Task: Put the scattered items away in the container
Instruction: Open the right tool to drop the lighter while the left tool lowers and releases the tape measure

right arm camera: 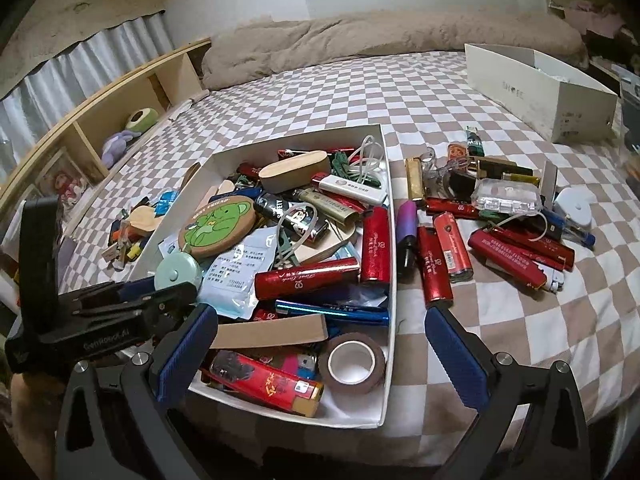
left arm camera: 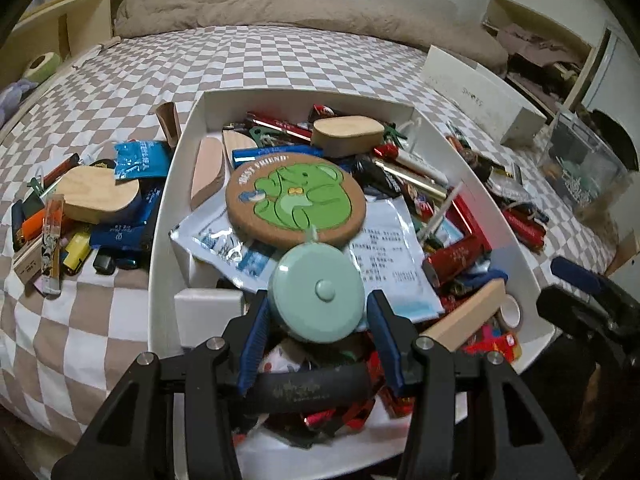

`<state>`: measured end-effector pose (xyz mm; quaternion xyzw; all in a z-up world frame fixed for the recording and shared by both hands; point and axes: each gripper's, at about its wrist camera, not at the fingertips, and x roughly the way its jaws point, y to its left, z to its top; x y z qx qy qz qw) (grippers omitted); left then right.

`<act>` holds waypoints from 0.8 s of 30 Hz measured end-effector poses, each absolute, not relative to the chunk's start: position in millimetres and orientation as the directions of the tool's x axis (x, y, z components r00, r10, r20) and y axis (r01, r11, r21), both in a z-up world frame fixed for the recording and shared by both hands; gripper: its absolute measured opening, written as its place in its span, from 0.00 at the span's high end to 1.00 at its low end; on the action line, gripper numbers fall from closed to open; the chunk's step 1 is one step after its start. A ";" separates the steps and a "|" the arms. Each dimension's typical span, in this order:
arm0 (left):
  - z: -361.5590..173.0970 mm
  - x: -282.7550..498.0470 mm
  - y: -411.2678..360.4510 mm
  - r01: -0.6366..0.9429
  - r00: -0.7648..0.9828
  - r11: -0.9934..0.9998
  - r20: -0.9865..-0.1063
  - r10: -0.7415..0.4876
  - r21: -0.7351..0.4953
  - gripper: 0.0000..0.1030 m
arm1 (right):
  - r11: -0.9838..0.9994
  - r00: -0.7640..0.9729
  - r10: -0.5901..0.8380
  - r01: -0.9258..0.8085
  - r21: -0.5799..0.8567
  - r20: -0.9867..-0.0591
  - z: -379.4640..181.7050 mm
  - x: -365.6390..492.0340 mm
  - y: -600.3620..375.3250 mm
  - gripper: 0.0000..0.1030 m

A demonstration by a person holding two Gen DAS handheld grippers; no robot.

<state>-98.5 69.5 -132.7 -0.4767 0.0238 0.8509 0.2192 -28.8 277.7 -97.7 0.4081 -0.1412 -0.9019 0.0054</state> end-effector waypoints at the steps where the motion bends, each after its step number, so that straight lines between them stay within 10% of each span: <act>1: -133.2 -96.1 69.4 -0.400 -0.450 -0.902 -0.822 0.347 -0.162 0.52 | -0.960 -0.666 -0.127 -0.104 0.260 -0.735 -98.2 -28.4 277.2 0.00; 16: -131.9 -86.1 59.5 -0.388 -0.404 -0.891 -0.825 0.395 -0.237 0.52 | -0.958 -0.686 -0.120 -0.109 0.264 -0.718 -88.6 -18.8 280.3 0.00; 24: -113.7 -80.2 57.5 -0.383 -0.451 -0.891 -0.793 0.410 -0.243 0.14 | -0.960 -0.707 -0.109 -0.106 0.258 -0.698 -81.1 -14.5 276.3 0.00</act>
